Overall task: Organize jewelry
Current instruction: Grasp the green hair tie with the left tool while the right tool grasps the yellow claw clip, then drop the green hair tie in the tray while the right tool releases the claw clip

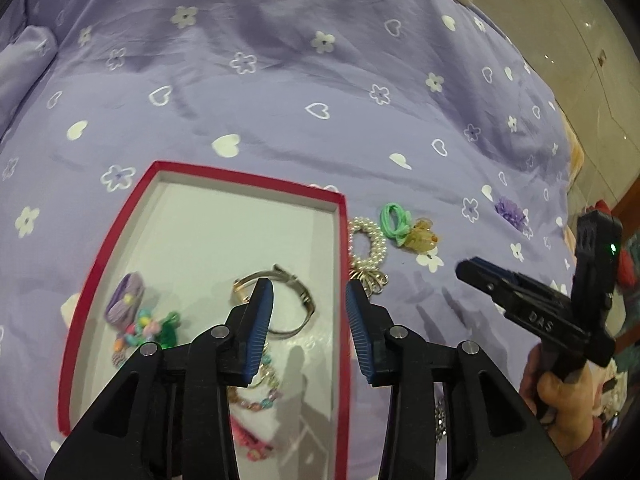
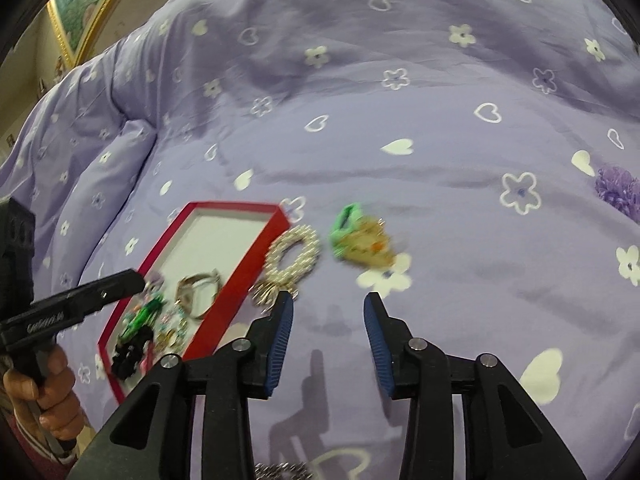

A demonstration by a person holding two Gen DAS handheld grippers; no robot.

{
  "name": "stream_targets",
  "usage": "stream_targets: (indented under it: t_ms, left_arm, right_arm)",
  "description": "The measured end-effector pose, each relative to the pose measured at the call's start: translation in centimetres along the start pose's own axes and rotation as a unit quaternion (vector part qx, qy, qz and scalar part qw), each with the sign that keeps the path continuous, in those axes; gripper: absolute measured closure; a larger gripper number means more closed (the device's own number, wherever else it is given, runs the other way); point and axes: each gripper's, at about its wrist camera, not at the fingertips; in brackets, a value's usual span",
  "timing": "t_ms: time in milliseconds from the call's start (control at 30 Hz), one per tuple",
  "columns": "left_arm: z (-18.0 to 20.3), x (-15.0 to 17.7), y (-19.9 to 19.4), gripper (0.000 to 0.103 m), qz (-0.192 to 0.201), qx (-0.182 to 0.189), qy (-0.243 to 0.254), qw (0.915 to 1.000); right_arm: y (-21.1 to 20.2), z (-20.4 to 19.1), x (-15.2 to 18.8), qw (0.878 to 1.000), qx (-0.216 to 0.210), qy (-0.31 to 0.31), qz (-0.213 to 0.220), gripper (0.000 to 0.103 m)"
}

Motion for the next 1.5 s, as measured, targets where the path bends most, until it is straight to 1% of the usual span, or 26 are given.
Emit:
stream_targets:
  t_ms: [100, 233, 433, 467, 533, 567, 633, 867, 1067, 1133, 1167, 1200, 1333, 1433, 1500]
  left_arm:
    - [0.8, -0.5, 0.9, 0.067, -0.005, 0.002, 0.01, 0.9999]
    - [1.8, -0.9, 2.2, 0.067, -0.013, 0.003, 0.025, 0.9996]
    - [3.2, -1.4, 4.0, 0.067, -0.024, 0.006, 0.044, 0.9987]
    - [3.5, -1.5, 4.4, 0.067, -0.026, 0.008, 0.048, 0.9985]
    - [4.2, -1.7, 5.0, 0.067, -0.028, 0.011, 0.055, 0.998]
    - [4.7, -1.9, 5.3, 0.067, -0.029, 0.013, 0.06, 0.9977]
    - [5.8, -2.1, 6.3, 0.067, -0.032, 0.018, 0.072, 0.9967]
    - [9.7, -2.8, 10.5, 0.067, -0.051, 0.022, 0.112, 0.9921]
    - [11.9, -3.3, 14.4, 0.068, -0.068, 0.013, 0.133, 0.9887]
    - [12.3, -3.3, 15.1, 0.077, -0.071, 0.012, 0.138, 0.9878]
    - [12.4, -3.3, 15.6, 0.09, -0.075, 0.011, 0.141, 0.9871]
    - [12.4, -3.2, 16.0, 0.091, -0.083, 0.011, 0.143, 0.9862]
    - [12.2, -3.2, 15.7, 0.091, -0.079, 0.017, 0.137, 0.9872]
    - [11.4, -3.3, 14.1, 0.092, -0.071, 0.037, 0.116, 0.99]
    - [11.0, -3.2, 12.9, 0.092, -0.063, 0.045, 0.108, 0.9912]
  right_arm:
    - [1.3, 0.9, -0.9, 1.0, 0.002, -0.001, -0.001, 0.058]
    - [3.6, 1.7, -1.8, 1.0, 0.003, 0.001, -0.013, 0.058]
    - [6.3, 2.5, -2.1, 1.0, -0.001, 0.004, -0.03, 0.058]
    - [6.4, 2.7, -2.0, 1.0, 0.0, 0.005, -0.029, 0.06]
    - [6.1, 3.0, -2.0, 1.0, -0.001, 0.009, -0.021, 0.072]
    - [5.7, 3.3, -1.9, 1.0, 0.003, 0.012, -0.018, 0.088]
    - [5.0, 4.0, -1.8, 1.0, 0.003, 0.022, -0.011, 0.091]
    - [1.4, 7.4, -1.4, 0.998, 0.013, 0.056, 0.017, 0.091]
    - [-0.2, 8.7, -1.2, 0.997, 0.012, 0.068, 0.029, 0.091]
    - [-0.4, 9.0, -1.0, 0.997, 0.012, 0.075, 0.032, 0.091]
    - [-0.5, 9.2, -0.8, 0.996, 0.011, 0.078, 0.032, 0.091]
    - [-0.5, 9.3, -0.7, 0.996, 0.01, 0.08, 0.032, 0.091]
    - [-0.7, 9.3, -0.3, 0.996, 0.006, 0.085, 0.031, 0.091]
    - [-1.1, 8.9, -0.1, 0.996, 0.001, 0.084, 0.033, 0.091]
    - [-1.4, 8.3, -0.1, 0.996, -0.006, 0.082, 0.035, 0.091]
Point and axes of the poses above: each gripper's, at about its wrist camera, not at the fingertips, and y roughly the way its jaws point, z to its right, x to its underside, and after that the axes turned 4 degrees about z, right-handed
